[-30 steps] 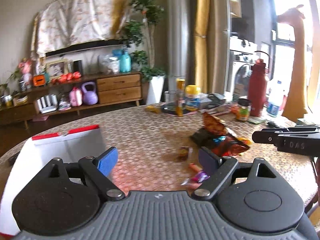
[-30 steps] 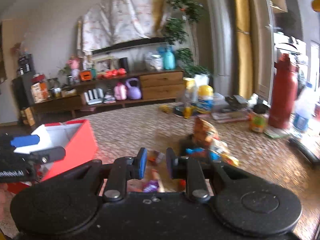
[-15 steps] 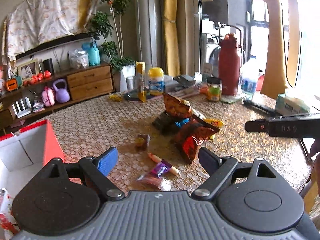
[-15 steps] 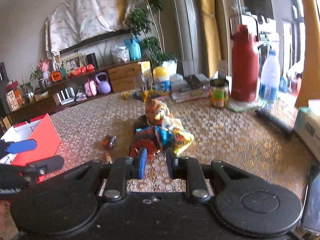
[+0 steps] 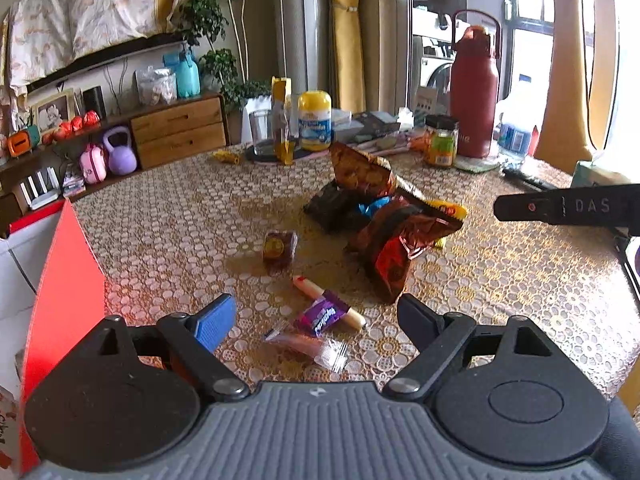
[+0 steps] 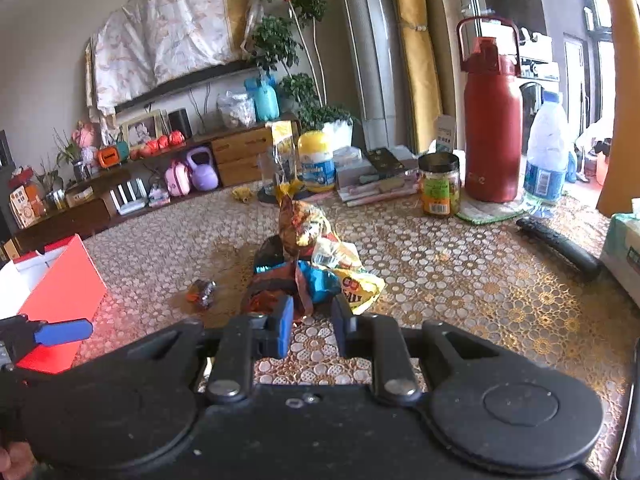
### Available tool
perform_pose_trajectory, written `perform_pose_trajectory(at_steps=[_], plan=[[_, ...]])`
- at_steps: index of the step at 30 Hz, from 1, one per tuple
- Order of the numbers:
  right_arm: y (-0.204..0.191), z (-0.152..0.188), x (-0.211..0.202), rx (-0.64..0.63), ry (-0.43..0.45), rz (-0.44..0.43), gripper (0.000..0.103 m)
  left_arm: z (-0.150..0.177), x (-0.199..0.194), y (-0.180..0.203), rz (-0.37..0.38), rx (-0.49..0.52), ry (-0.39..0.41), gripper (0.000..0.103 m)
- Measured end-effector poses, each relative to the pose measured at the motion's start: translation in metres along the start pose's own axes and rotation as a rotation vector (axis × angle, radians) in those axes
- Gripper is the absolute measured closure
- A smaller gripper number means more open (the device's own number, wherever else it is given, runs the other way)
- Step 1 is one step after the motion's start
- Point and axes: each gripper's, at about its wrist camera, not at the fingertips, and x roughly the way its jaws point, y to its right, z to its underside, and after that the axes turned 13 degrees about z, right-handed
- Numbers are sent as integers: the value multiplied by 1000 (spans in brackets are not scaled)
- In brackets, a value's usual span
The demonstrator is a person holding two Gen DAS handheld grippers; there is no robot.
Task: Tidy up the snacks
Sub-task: 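Move both grippers back toward the snack pile on the table, then grasp the small wrapped candy with the left gripper while the right grasps the brown chip bag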
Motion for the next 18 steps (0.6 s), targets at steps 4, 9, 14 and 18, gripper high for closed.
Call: perform_pose_trajectory(at_steps=[4, 9, 14, 18], plan=[[-4, 0, 11, -6, -21, -16, 83, 2, 7, -2, 1, -7, -11, 15], [-12, -3, 18, -37, -25, -29, 83, 3, 15, -4, 5, -10, -22, 15], [-16, -5, 28, -63, -25, -25, 81, 5, 26, -5, 9, -9, -39, 15], [-16, -7, 39, -52, -52, -46, 40, 7, 34, -6, 15, -9, -53, 15]])
